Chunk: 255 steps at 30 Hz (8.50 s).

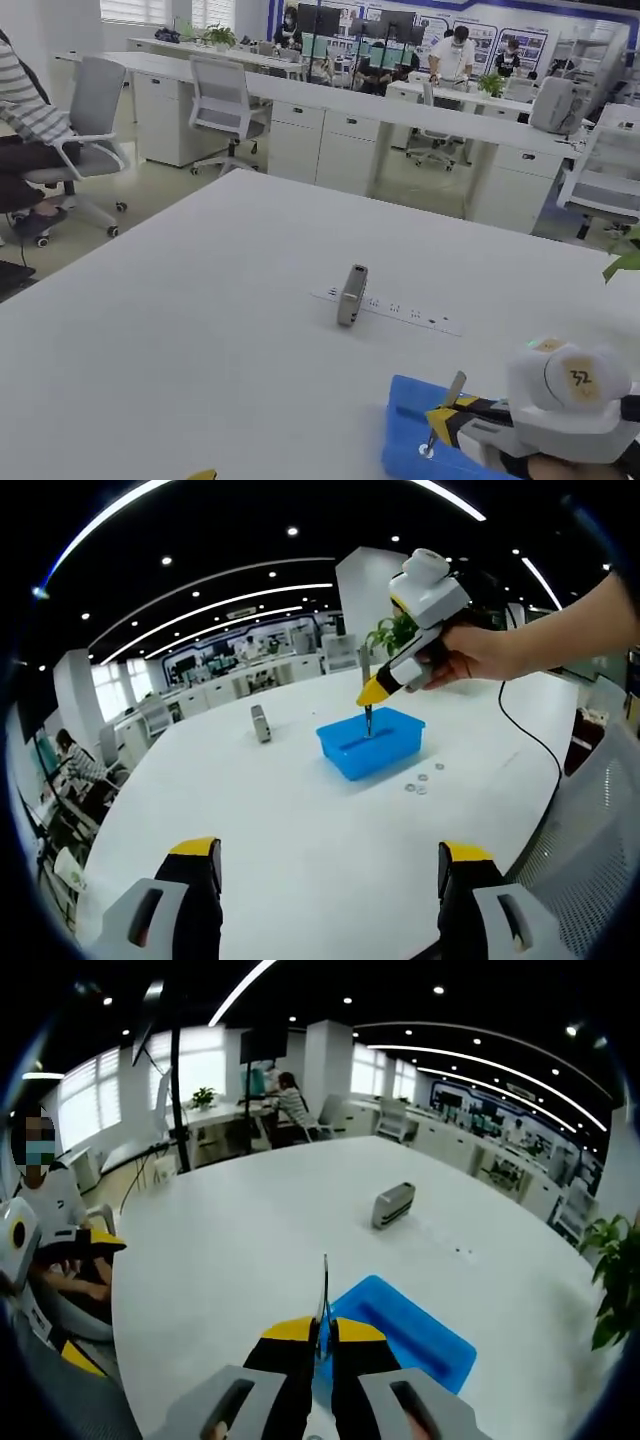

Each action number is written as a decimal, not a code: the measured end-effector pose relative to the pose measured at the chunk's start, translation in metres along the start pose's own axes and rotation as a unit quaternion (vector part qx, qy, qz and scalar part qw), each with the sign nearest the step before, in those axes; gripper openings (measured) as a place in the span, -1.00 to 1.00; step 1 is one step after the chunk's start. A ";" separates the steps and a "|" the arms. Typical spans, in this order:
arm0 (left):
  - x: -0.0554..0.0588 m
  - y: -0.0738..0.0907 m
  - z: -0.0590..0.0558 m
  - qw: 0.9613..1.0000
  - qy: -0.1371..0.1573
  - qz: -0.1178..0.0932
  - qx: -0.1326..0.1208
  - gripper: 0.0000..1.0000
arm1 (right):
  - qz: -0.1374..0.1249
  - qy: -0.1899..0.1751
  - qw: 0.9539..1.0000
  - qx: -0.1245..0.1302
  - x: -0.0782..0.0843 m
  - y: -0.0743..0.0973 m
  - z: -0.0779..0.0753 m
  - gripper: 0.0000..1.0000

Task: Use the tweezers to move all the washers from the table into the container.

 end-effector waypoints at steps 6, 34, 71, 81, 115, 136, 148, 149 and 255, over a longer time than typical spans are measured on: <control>0.005 -0.002 -0.003 1.000 -0.004 0.015 0.009 0.86 | 0.002 -0.004 1.000 -0.002 0.000 -0.007 -0.006 -0.98; 0.011 -0.005 -0.006 0.999 0.002 0.033 0.022 0.83 | 0.033 -0.027 0.999 -0.007 0.028 -0.054 -0.031 -0.98; 0.012 -0.004 -0.003 0.999 0.003 0.038 0.015 0.82 | 0.018 -0.043 0.999 0.014 0.032 -0.048 -0.031 -0.93; 0.010 -0.004 -0.001 0.999 0.005 0.030 0.010 0.82 | -0.029 -0.031 0.999 0.023 -0.002 -0.013 -0.026 -0.94; 0.010 -0.004 -0.004 0.999 -0.003 0.033 0.015 0.82 | -0.053 -0.104 0.993 0.025 0.054 0.020 0.014 -0.93; 0.012 -0.004 -0.002 0.999 0.000 0.037 0.008 0.82 | -0.020 -0.131 0.991 0.022 0.087 0.012 0.021 -0.93; 0.013 -0.004 -0.003 0.999 -0.002 0.038 0.011 0.82 | 0.000 -0.126 0.992 0.017 0.098 0.005 0.021 -0.93; 0.013 -0.004 -0.003 0.999 -0.003 0.039 0.012 0.82 | -0.003 -0.128 0.992 0.017 0.097 0.005 0.021 -0.93; 0.018 -0.006 0.002 0.998 0.009 0.056 0.000 0.79 | 0.017 -0.074 0.997 0.026 0.046 -0.024 -0.036 -0.97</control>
Point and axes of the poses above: the centre of the closed fingertips' face, and the gripper's own axes: y roughly backward along the fingers, z roughly to its left, x roughly out of its underside, the point moved 1 cm from there along y, roughly backward along the fingers, and after that the axes turned 9 degrees about -x, right-handed, at the moved point
